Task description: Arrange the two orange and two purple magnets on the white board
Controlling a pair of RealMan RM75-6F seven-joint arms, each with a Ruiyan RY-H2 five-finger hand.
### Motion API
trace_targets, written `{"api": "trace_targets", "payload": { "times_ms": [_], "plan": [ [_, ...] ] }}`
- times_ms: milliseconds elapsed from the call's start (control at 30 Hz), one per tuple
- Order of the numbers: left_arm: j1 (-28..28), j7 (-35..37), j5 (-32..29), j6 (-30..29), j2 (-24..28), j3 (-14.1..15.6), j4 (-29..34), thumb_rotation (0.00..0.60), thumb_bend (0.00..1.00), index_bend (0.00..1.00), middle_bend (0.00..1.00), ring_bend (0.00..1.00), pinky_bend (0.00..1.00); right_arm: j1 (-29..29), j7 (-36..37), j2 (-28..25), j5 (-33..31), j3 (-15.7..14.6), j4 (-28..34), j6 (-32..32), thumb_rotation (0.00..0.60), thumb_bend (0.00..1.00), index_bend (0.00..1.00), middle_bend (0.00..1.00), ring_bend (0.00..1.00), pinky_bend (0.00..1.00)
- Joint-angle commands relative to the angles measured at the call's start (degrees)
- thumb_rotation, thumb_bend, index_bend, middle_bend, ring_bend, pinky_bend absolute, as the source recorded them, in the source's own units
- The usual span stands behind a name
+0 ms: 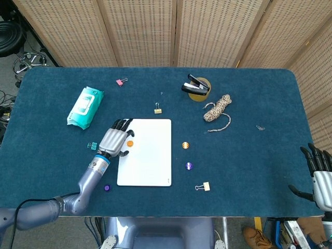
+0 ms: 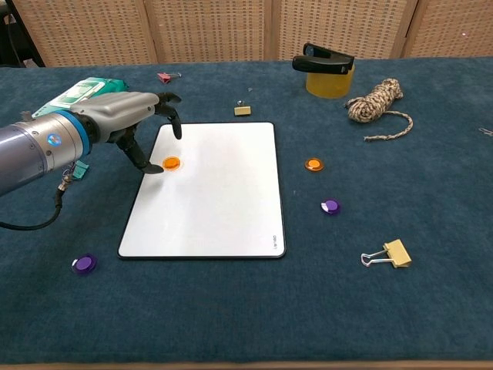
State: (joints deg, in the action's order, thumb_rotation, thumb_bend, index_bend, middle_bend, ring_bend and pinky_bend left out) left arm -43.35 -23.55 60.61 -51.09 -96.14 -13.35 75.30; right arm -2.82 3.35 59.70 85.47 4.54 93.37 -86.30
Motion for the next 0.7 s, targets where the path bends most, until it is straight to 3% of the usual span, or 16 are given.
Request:
{"api": "trace_targets", "payload": {
  "times_ms": [33,100,233,433,467,700],
  "plan": [
    [1.8,2.0,3.0,-1.6,3.6,1.8,4.2,0.6,0.19,0.36,0.0,0.0,0.0,0.0,-0.1,0.0,0.3,-0.1,0.2,-0.2,0.6,0.0,0.0,0.0,0.0,0.0],
    [4.2,4.8,7.8,-2.7,8.3,5.2,8.4,0.6,0.19,0.36,0.0,0.0,0.0,0.0,-0.5,0.1,0.7,-0.2,0.4,-0.3,0.6,0.0,0.0,0.0,0.0,0.0],
    [6.9,9.8,15.1,-5.2,12.8,9.5,10.5,0.6,0.19,0.38,0.0,0.0,0.0,0.0,-1.0,0.2,1.0,-0.5,0.6,-0.3,0.6,0.0,0.0,0.0,0.0,0.0],
    [9.5,14.9,22.9,-8.8,15.9,14.2,10.7,0.6,0.19,0.41,0.0,0.0,0.0,0.0,-1.5,0.4,1.0,-0.6,0.7,-0.1,0.6,0.0,0.0,0.0,0.0,0.0],
    [10.6,15.7,24.8,-9.7,16.9,16.1,11.2,0.6,0.19,0.42,0.0,0.0,0.0,-0.1,-1.7,0.4,1.1,-0.6,0.8,-0.1,0.6,0.0,0.0,0.0,0.0,0.0],
    [13.0,18.3,28.6,-10.7,18.5,20.3,11.8,0.6,0.19,0.46,0.0,0.0,0.0,-0.1,-2.3,0.6,1.4,-0.8,0.9,0.0,0.6,0.0,0.0,0.0,0.0,0.0]
  ]
}}
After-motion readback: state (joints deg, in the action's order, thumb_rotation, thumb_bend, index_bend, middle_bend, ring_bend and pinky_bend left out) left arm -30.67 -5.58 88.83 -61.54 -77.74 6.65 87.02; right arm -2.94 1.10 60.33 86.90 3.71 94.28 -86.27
